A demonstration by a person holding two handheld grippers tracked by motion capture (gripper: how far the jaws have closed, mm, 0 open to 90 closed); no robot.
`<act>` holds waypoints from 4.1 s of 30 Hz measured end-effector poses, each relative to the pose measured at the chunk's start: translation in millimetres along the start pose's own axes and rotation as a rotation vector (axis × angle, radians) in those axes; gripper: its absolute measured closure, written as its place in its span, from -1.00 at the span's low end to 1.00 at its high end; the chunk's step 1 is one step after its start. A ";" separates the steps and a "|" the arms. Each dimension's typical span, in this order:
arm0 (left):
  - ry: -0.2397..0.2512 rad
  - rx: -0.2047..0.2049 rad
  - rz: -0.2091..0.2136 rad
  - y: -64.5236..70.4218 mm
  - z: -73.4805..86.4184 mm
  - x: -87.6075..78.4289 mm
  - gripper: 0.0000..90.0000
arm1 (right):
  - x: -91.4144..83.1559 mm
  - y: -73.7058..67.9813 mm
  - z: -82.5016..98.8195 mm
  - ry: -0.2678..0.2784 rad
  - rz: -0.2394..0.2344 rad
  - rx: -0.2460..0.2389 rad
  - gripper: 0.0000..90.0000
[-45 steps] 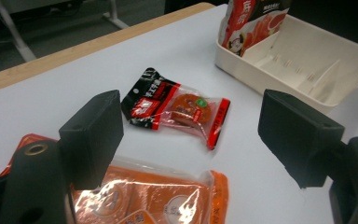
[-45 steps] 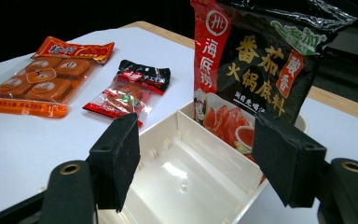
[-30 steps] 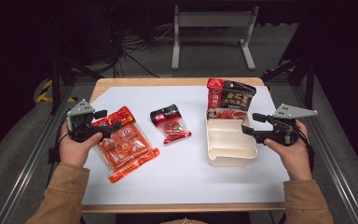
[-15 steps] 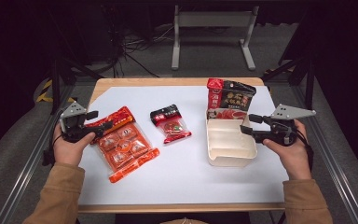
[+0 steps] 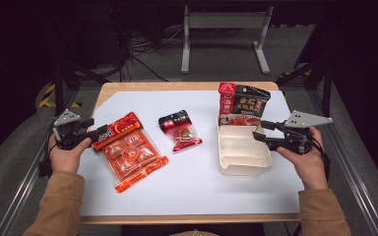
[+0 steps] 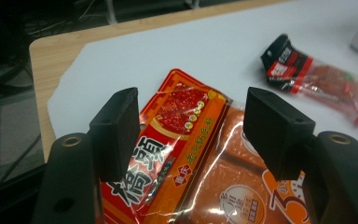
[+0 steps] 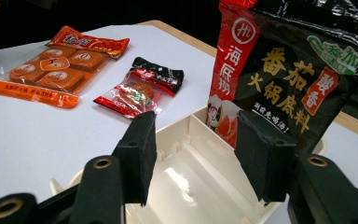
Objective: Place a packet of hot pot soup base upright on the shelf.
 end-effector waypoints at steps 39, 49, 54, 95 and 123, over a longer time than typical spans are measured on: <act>-0.237 -0.150 -0.122 -40.3 42.7 36.2 -0.37 | 9.6 -6.7 3.4 -0.063 -0.014 0.031 -0.04; -0.251 -0.192 -0.138 -44.8 48.2 33.6 -0.41 | 11.0 -6.7 4.6 -0.065 -0.016 0.031 -0.06; -0.273 -0.193 -0.100 -41.8 49.4 38.2 -0.36 | 12.4 -7.1 4.9 -0.064 -0.020 0.032 -0.07; -0.219 -0.174 0.009 -23.2 53.0 60.4 0.98 | 18.0 -11.2 4.6 -0.015 -0.058 -0.001 0.13; 0.017 -0.112 0.054 8.9 -0.1 2.6 1.00 | 11.6 -20.6 -5.6 -0.006 -0.075 -0.014 0.16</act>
Point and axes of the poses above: each handheld gripper's, and its own axes: x roughly forward along the jaws, z roughly out of its underside, y roughly to its right, the point moved 2 cm from there along x, roughly forward along the jaws, and after that the axes turned 1 degree about y, right-handed, at the moved point
